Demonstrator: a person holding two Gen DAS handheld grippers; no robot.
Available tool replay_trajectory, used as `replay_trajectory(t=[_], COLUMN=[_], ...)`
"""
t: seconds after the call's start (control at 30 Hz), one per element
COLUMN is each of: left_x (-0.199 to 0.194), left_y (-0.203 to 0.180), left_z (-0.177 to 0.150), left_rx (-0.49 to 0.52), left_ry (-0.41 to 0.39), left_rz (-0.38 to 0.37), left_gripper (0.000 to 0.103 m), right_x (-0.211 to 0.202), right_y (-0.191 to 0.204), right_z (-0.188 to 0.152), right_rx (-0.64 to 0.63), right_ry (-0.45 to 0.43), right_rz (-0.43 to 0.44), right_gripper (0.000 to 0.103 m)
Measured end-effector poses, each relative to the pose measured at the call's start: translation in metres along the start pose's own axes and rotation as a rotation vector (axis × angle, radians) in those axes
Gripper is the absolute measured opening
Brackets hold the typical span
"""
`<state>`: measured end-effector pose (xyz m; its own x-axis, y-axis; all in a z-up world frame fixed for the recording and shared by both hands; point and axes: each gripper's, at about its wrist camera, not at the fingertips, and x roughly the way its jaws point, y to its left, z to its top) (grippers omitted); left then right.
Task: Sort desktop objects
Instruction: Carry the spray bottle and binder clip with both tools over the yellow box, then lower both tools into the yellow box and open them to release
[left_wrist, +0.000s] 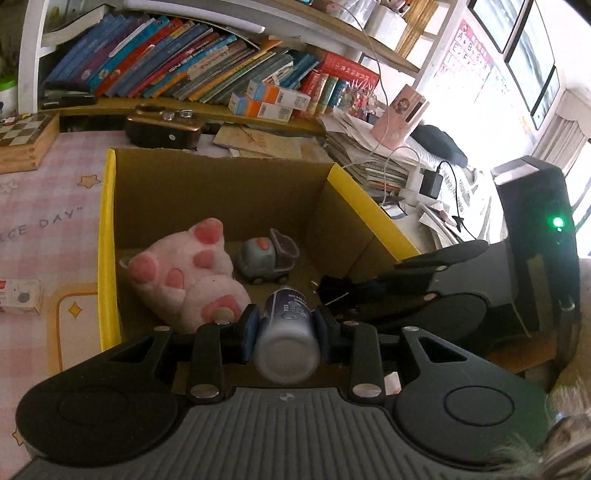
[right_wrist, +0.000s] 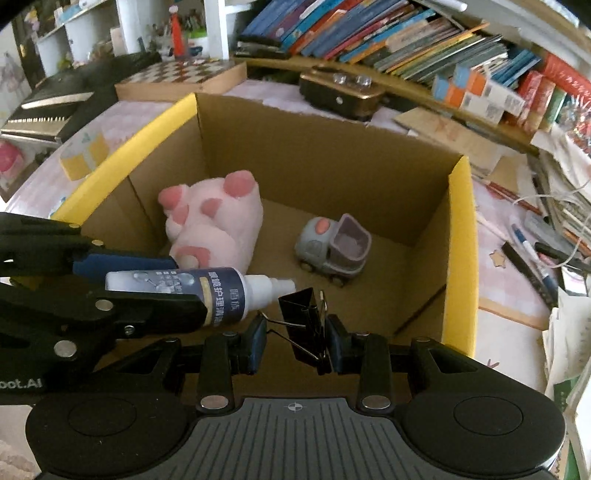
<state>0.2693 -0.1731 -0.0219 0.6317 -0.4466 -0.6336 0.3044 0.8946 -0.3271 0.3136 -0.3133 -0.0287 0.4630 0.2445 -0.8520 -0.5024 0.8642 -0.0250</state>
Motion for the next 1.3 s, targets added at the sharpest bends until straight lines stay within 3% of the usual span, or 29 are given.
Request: replay_trajectory(t=[0.23, 0.57, 0.7, 1.07, 1.3], left_x=[-0.004, -0.056, -0.085, -0.146, -0.167], left_y=[-0.004, -0.009, -0.012, 0.004, 0.023], left_z=[-0.002, 0.002, 0.001, -0.027, -0.059], left_rx=[0.031, 0.014, 0.005, -0.046, -0.066], left_ry=[-0.018, -0.204, -0.273, -0.365, -0.324], left_rz=[0.018, 0.033, 0.054, 0.156, 0.187], left_gripper=[0.033, 0.079, 0.087, 0.096, 0.097], right_x=[0.0, -0.042, -0.065, -0.114, -0.125], right_y=[0.002, 0.012, 0.017, 0.036, 0.061], right_z=[0.0, -0.009, -0.017, -0.052, -0.08], right_rx=[-0.005, 0.037, 0.078, 0.26, 0.345], right_ry=[-0.005, -0.156, -0.239, -0.423, -0.433], right_rz=[-0.023, -0.069, -0.106, -0.243, -0.287], right_gripper=[0.035, 0.055, 0.057, 0.063, 0.066])
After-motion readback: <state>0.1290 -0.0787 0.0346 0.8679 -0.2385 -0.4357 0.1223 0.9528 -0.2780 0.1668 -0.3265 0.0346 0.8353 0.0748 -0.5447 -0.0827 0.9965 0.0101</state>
